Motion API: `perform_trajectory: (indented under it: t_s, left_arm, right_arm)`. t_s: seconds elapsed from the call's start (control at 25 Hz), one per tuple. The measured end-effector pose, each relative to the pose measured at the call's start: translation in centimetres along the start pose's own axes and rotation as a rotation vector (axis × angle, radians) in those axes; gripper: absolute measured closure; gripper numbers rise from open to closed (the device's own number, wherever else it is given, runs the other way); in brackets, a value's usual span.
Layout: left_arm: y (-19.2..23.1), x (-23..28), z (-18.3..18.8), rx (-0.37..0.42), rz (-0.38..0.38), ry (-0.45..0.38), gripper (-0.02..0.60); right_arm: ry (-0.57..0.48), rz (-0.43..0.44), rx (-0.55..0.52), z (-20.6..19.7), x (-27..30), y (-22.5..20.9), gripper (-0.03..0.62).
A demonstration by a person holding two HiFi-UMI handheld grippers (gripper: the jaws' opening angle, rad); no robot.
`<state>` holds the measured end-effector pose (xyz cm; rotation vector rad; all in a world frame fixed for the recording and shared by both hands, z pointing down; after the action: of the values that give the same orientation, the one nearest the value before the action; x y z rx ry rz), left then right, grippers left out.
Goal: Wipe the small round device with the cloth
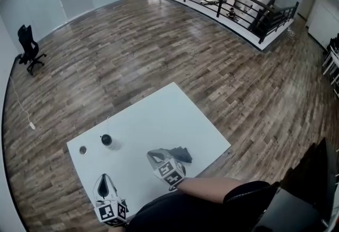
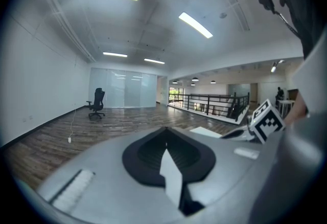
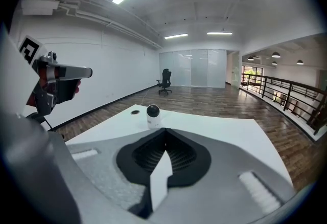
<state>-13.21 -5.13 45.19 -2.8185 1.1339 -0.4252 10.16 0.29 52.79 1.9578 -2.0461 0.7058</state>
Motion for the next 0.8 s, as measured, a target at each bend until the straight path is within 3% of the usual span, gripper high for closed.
perform_trajectory:
  t_s: [0.64,0.8]
  left_arm:
    - [0.2,-0.2,-0.8,-0.014,0.017,0.012,0.574]
    - [0.4,-0.5,-1.0,-0.004,0.029,0.003,0.574]
  right_arm:
    - [0.016,0.010,0.029,-1.0,0.8,-0.2,0.592]
    - [0.032,0.014,-0.005,-1.3,1.0,0.1,0.592]
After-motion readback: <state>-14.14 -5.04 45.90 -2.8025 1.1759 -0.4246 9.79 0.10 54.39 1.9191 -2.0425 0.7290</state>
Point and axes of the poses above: the fingertips, and each gripper's own axes: x forward along the fingers, y to its left, z out of its top, the point moved 6 cm from there along -x, backward along the fingers, and after that the axes turned 12 degrees about x, right-handed, at the moved point
